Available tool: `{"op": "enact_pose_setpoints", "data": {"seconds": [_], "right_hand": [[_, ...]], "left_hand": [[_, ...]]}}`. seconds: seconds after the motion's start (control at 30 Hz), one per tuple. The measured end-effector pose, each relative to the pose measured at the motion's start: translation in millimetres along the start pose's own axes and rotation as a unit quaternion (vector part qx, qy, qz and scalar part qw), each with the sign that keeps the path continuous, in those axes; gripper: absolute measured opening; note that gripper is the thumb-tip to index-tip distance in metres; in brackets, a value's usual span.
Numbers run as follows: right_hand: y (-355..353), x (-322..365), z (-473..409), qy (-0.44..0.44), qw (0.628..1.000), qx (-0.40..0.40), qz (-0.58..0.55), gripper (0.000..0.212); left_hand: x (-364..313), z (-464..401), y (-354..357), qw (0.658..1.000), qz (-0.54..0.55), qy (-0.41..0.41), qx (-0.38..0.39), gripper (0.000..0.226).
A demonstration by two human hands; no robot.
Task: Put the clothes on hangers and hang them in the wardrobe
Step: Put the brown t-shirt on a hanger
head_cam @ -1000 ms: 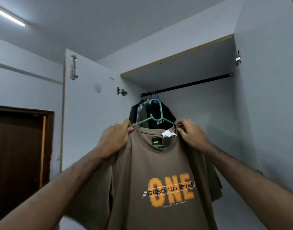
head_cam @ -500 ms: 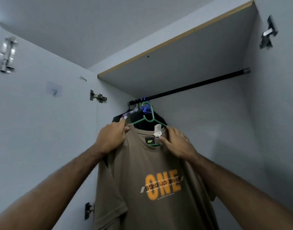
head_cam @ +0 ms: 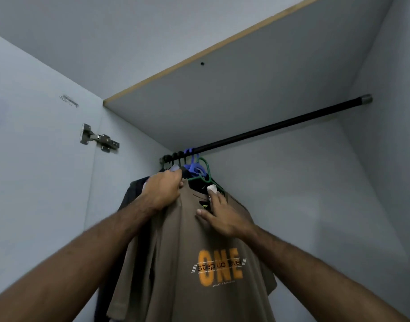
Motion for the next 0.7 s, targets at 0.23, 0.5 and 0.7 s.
{"op": "enact_pose_setpoints", "data": {"seconds": [0.23,0.5,0.7], "right_hand": [[38,-37,-54,0.028,0.993,-0.031,-0.107,0.094],[43,-53,-102,-0.01,0.983,-0.075,-0.165,0.101],[19,-56,-131,-0.033,0.987,-0.088,-0.13,0.092]], "left_hand": [[-23,-50,49,0.997,-0.077,0.031,0.002,0.022],[-30,-89,56,0.99,-0.13,0.043,-0.016,0.018],[-33,-118,55,0.994,-0.107,0.006,-0.013,0.018]]}}
Point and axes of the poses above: each hand's wrist, its own z-axis away from the middle knuckle, its own y-axis out of the palm, x = y × z, the point moved 2 cm from there along -z, towards the middle knuckle, and after that the axes turned 12 degrees about -z, right-handed, at the moved point
